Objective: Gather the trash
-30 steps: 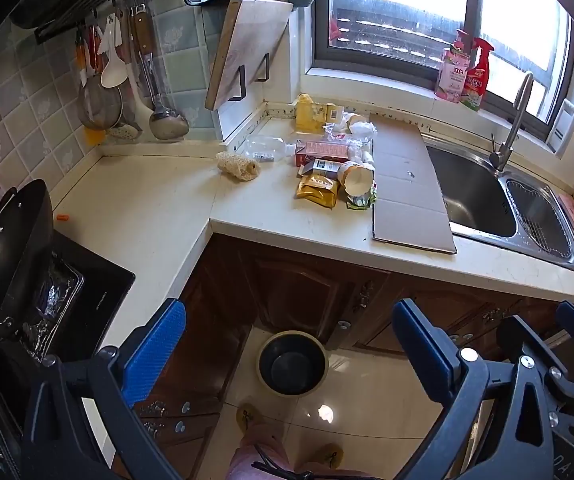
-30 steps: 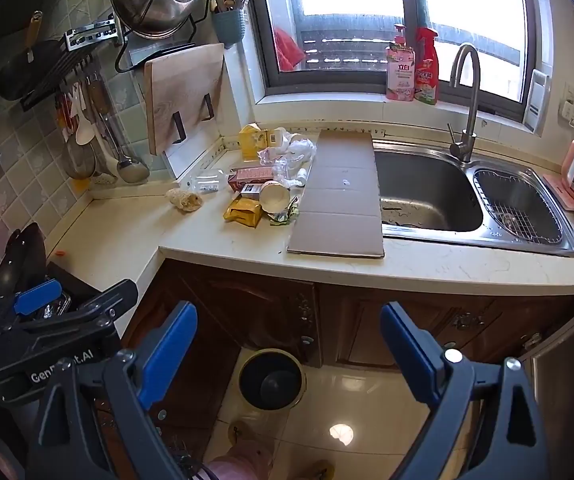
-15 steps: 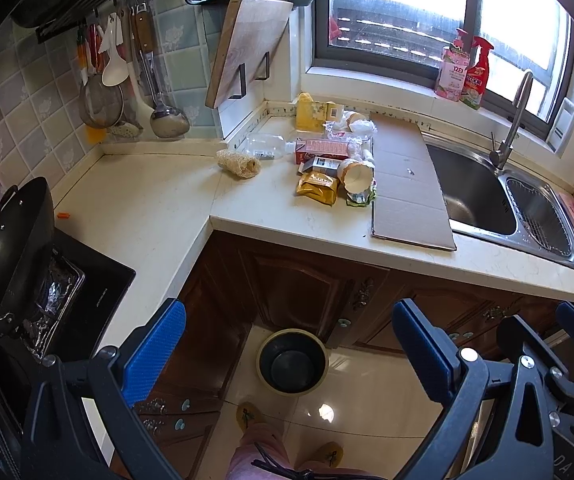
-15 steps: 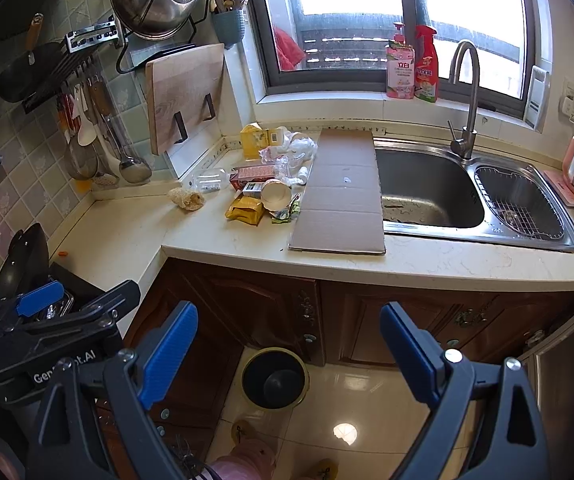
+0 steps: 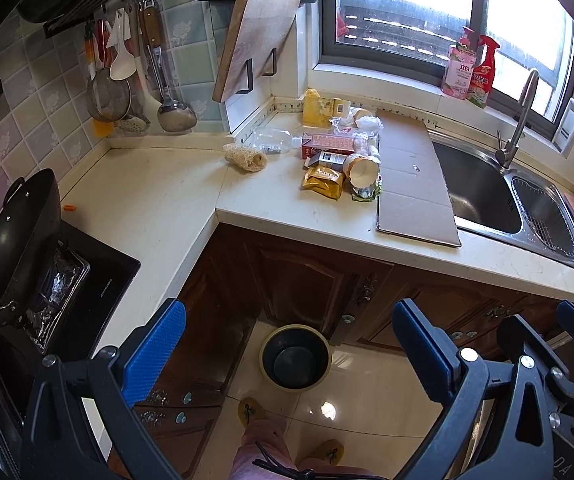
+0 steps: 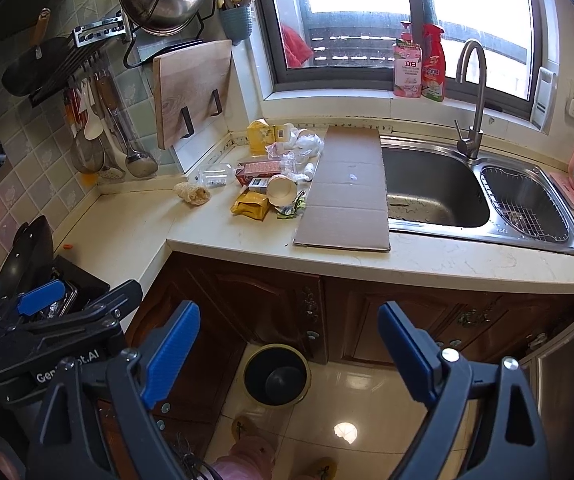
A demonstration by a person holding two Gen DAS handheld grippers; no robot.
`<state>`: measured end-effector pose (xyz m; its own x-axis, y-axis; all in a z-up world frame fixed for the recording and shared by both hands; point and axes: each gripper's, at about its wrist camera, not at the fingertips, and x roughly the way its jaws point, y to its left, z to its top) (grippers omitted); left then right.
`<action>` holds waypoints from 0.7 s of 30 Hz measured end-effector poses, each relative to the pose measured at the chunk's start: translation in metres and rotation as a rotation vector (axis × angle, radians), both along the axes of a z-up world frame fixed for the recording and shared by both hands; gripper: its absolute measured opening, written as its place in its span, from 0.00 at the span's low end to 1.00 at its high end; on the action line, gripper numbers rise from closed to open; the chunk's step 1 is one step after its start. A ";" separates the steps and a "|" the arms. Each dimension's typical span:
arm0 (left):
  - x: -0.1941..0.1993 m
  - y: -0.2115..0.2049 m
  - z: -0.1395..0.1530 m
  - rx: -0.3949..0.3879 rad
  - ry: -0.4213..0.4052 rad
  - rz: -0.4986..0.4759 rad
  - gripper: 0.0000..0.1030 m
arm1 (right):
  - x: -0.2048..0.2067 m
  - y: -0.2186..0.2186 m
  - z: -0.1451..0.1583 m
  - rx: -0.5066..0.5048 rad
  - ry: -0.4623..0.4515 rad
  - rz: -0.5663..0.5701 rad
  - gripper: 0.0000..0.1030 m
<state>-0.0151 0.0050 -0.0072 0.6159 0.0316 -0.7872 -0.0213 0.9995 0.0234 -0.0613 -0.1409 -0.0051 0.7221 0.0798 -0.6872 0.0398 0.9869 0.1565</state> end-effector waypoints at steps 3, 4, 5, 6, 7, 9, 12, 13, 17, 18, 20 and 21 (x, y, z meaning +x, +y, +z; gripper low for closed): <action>-0.002 -0.002 -0.002 0.004 0.005 0.005 0.99 | 0.000 -0.001 -0.001 0.002 0.004 0.008 0.87; -0.003 -0.002 -0.003 0.005 0.006 0.007 0.99 | 0.000 -0.002 -0.002 0.004 0.005 0.011 0.87; -0.003 -0.003 -0.003 0.007 0.007 0.008 0.99 | 0.000 -0.003 -0.003 0.005 0.006 0.013 0.87; -0.004 -0.004 -0.004 0.009 0.008 0.010 0.99 | -0.001 -0.004 -0.003 0.006 0.007 0.016 0.87; -0.005 -0.004 -0.005 0.009 0.008 0.011 0.99 | -0.001 -0.004 -0.004 0.008 0.007 0.018 0.86; -0.007 -0.005 -0.007 0.009 0.013 0.014 0.99 | -0.002 -0.006 -0.006 0.014 0.010 0.023 0.85; -0.009 -0.004 -0.009 0.008 0.019 0.019 0.99 | -0.003 -0.006 -0.007 0.017 0.014 0.034 0.84; -0.011 -0.005 -0.009 0.004 0.018 0.020 0.99 | -0.004 -0.007 -0.006 0.017 0.011 0.035 0.84; -0.014 -0.005 -0.008 -0.004 0.015 0.022 0.99 | -0.007 -0.007 -0.005 0.012 -0.006 0.038 0.84; -0.014 -0.005 -0.008 -0.003 0.014 0.022 0.99 | -0.008 -0.008 -0.005 0.014 -0.008 0.039 0.84; -0.015 -0.006 -0.008 -0.001 0.015 0.024 0.99 | -0.009 -0.009 -0.005 0.020 -0.007 0.041 0.84; -0.016 -0.006 -0.008 0.000 0.015 0.025 0.99 | -0.009 -0.009 -0.005 0.022 -0.006 0.041 0.84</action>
